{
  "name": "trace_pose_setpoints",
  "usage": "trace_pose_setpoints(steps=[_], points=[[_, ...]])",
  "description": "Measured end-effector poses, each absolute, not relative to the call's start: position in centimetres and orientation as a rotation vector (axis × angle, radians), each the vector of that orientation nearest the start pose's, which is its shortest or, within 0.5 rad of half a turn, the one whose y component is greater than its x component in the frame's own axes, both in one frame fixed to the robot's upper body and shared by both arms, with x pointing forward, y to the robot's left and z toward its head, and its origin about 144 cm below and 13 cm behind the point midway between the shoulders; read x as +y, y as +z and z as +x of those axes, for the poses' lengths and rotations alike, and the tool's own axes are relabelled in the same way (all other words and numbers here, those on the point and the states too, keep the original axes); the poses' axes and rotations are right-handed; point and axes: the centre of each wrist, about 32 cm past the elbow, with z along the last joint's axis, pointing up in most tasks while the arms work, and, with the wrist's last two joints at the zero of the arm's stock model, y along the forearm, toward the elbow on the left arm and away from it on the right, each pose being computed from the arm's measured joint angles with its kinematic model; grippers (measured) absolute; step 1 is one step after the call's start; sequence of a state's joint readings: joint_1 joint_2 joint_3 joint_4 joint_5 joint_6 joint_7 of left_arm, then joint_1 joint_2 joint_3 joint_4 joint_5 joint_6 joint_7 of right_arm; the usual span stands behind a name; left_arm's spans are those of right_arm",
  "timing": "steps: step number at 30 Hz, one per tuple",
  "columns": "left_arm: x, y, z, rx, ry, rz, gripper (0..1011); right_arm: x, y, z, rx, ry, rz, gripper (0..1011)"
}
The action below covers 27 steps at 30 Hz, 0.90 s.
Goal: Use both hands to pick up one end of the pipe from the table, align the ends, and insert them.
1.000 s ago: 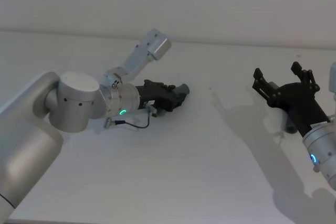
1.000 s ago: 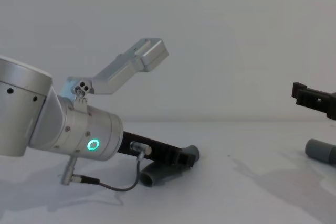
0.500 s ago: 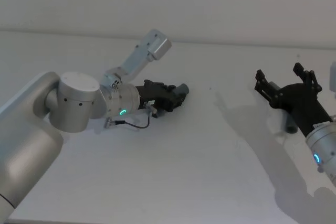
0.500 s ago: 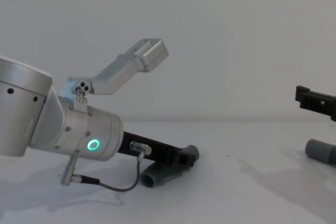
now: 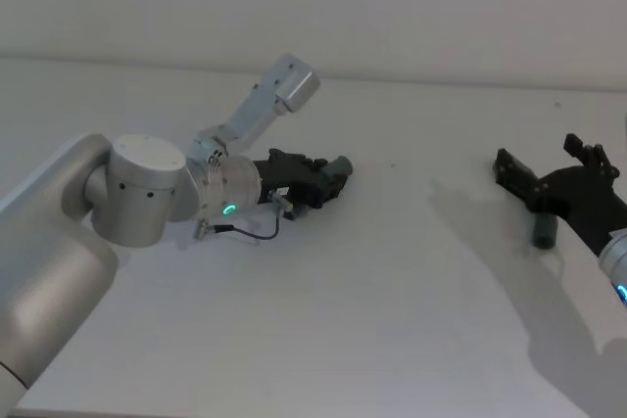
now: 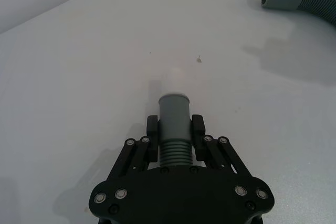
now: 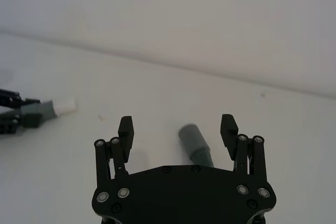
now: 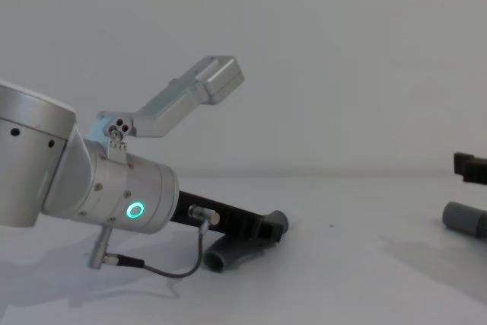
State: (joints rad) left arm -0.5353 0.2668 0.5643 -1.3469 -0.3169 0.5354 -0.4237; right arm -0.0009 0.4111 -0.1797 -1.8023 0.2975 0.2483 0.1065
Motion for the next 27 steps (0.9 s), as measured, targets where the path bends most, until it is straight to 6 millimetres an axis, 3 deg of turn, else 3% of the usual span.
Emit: trace_pose_setpoints(steps=[13, 27], points=[[16.1, 122.8, 56.7, 0.175, 0.726, 0.422, 368, -28.0, 121.6, 45.4, 0.115, -1.197, -0.255, 1004], [16.1, 122.8, 56.7, 0.175, 0.726, 0.422, 368, -28.8, 120.9, 46.5, 0.178, -1.18, -0.311, 1004]])
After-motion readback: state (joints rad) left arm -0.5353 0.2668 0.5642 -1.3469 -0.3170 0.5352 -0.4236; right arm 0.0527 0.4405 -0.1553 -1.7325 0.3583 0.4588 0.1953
